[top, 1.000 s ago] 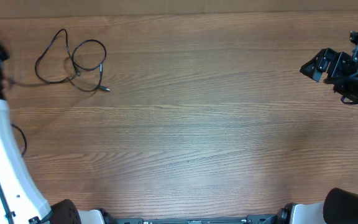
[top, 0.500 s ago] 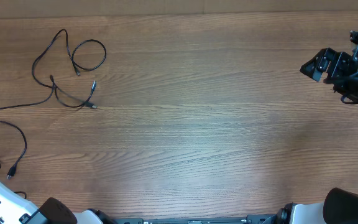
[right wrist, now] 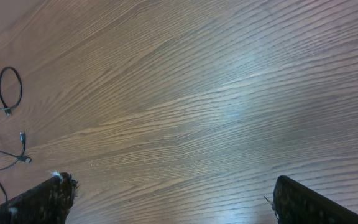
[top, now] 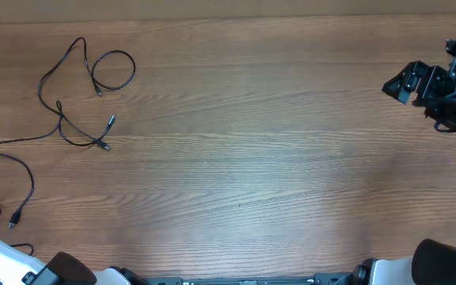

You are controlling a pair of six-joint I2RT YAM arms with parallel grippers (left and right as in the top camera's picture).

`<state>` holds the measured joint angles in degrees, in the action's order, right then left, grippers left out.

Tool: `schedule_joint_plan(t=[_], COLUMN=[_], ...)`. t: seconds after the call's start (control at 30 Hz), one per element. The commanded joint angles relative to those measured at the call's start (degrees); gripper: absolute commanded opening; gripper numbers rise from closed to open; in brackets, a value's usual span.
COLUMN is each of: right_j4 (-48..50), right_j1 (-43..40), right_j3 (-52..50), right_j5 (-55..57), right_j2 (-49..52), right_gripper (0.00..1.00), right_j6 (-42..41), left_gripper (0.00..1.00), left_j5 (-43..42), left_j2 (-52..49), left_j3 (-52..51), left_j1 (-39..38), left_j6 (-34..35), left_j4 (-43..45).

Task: Untangle cables
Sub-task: 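Release the cable and adjust the left gripper over the upper-left cables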

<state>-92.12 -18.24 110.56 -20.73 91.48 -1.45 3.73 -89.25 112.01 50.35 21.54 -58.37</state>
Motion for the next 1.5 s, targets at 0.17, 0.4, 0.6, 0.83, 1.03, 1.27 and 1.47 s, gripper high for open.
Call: schedule_joint_plan(t=[0.17,0.4,0.6,0.83,1.03,1.27,1.47], right_j4=[0.3,0.2,0.3,0.2,0.0,0.0,0.1], right_j1=[0.3,0.3,0.3,0.3,0.3,0.3,0.3], right_j3=[0.0,0.0,0.0,0.0,0.0,0.0,0.0], right_j5=[0.1,0.2,0.2,0.2,0.2,0.2,0.2], right_j2=[0.0,0.0,0.0,0.0,0.0,0.0,0.0], right_gripper=[1.00,1.00,1.00,1.00,1.00,1.00,1.00], right_j6=[0.4,0.4,0.4,0.4,0.5,0.5,0.5], left_gripper=[0.04,0.04,0.04,0.04,0.19,1.00,1.00], left_j5=[-1.6,-13.6,-20.5,-25.8,-25.6,-23.1,-22.6], left_j2=[-4.1,-9.9,-14.9,-21.4,-25.8,-27.2,-27.2], left_j3=[0.6,0.6,0.6,0.6,0.6,0.6,0.6], left_j1=[0.2,-0.2,-2.9,-9.8,-15.6,-18.1,-17.9], left_j6=[0.8,0.8,-1.4,-13.0,-13.9,-13.6,-13.6], left_j4=[-1.9,-2.7,-2.4,-3.0,-3.8,-5.1,-9.4])
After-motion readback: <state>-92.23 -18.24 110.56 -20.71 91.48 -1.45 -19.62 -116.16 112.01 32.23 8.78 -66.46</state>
